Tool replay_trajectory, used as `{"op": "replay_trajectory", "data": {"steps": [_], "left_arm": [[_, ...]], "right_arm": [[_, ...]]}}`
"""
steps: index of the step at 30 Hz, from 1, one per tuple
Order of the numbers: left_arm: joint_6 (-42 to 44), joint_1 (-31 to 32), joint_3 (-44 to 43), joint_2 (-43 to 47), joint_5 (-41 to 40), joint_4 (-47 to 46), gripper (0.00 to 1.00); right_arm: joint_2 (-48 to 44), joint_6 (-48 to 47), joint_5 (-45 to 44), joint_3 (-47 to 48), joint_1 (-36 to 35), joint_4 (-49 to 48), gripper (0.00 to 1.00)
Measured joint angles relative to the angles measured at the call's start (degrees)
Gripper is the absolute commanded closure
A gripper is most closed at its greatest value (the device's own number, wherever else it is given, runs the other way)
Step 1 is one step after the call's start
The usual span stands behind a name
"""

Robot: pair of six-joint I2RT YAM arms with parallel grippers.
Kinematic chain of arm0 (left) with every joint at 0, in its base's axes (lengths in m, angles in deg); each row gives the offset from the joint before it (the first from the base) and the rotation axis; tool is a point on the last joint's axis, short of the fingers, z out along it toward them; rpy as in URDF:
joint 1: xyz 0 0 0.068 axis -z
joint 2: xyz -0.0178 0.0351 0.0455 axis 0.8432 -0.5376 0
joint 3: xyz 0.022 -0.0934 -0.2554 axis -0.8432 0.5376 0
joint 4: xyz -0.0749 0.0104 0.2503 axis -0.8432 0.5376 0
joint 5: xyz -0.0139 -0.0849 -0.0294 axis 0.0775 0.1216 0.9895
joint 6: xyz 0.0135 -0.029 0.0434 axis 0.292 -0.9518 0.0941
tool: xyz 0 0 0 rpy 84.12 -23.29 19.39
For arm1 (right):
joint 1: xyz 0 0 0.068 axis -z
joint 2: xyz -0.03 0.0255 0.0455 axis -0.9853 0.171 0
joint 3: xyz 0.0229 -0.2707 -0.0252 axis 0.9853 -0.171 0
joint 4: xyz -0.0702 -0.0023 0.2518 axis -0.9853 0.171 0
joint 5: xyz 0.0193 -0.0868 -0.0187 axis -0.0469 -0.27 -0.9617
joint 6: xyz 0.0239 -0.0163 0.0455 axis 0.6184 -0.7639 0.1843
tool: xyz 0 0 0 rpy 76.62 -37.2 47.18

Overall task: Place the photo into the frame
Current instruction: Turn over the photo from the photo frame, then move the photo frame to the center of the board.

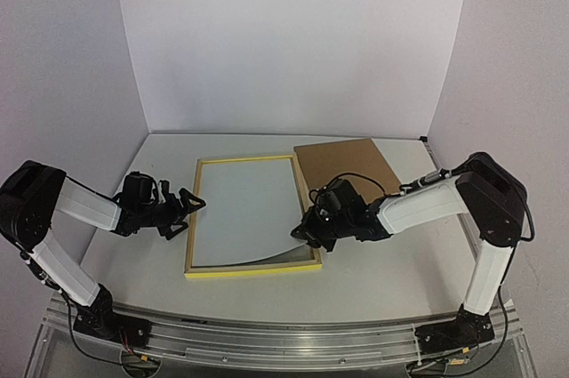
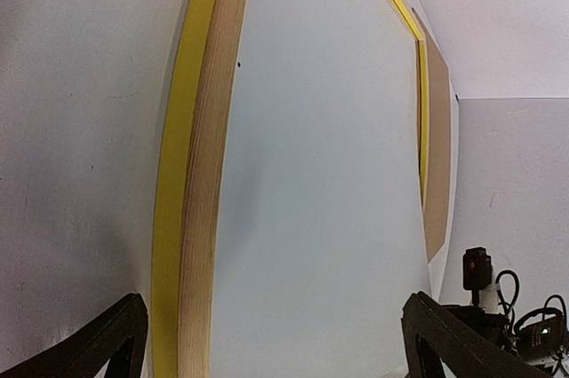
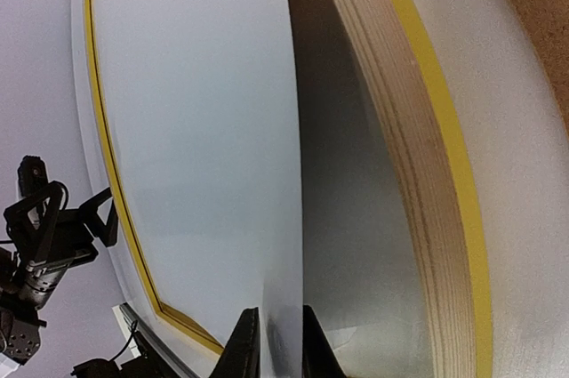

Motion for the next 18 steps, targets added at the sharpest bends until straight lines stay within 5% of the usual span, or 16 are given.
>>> {"op": "replay_trajectory", "data": {"steps": [13,18], "left_arm": [[2.7,0.0,-1.1,2.7,-4.3,6.3,0.0],[4.3,0.0,-3.4,5.3,-7.3,9.6,0.0]], "right_arm": [[-6.7,-6.5,-8.4,3.3,-0.2,14.9,0.4],[-8.8,-9.9,-11.6,4.4,-0.2,20.3,0.1]]}}
